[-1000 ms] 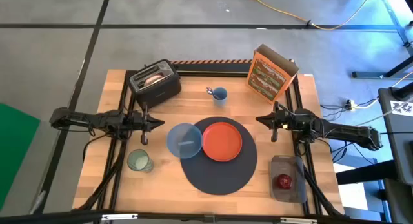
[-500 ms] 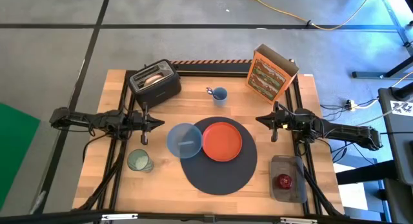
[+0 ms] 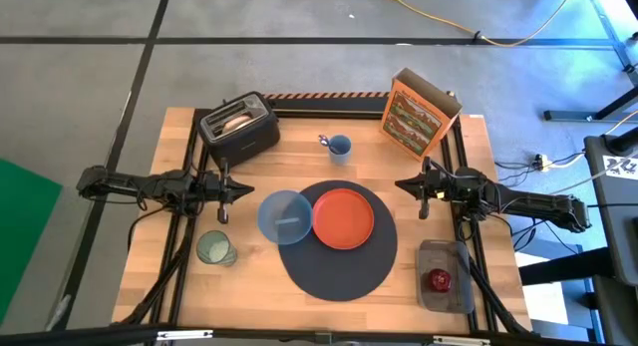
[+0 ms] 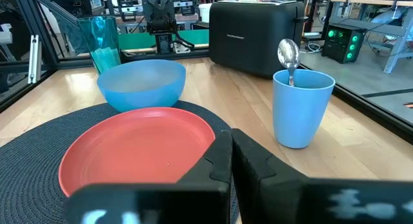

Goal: Arrange a breakfast setting

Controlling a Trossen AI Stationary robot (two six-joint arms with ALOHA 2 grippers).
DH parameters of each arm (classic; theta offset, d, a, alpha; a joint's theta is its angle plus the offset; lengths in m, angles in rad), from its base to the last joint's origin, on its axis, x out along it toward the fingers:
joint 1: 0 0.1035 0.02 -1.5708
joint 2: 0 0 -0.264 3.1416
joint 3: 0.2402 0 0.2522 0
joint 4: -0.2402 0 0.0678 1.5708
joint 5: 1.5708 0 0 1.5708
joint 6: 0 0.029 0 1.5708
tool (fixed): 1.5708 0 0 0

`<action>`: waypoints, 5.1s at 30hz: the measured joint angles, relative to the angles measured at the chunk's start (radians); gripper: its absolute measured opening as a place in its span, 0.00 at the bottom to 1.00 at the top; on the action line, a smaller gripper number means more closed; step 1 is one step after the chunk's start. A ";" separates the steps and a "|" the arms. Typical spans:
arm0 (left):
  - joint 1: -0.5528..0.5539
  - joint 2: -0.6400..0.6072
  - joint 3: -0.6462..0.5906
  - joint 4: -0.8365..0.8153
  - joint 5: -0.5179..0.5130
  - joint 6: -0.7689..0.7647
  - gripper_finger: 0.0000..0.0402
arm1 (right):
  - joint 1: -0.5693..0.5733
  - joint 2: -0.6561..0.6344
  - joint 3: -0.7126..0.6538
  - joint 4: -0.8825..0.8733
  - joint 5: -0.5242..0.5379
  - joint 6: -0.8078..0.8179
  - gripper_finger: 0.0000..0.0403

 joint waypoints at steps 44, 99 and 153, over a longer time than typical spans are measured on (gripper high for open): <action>0.000 0.000 0.000 0.113 -0.002 -0.009 0.01 | 0.000 0.007 0.000 0.183 0.153 0.144 0.00; 0.108 0.416 0.286 0.035 -0.166 0.051 0.53 | -0.038 0.620 1.311 -0.963 0.988 0.040 0.69; 0.186 0.487 0.286 0.095 -0.096 0.026 0.53 | -0.570 0.803 1.371 -1.214 0.230 0.019 0.53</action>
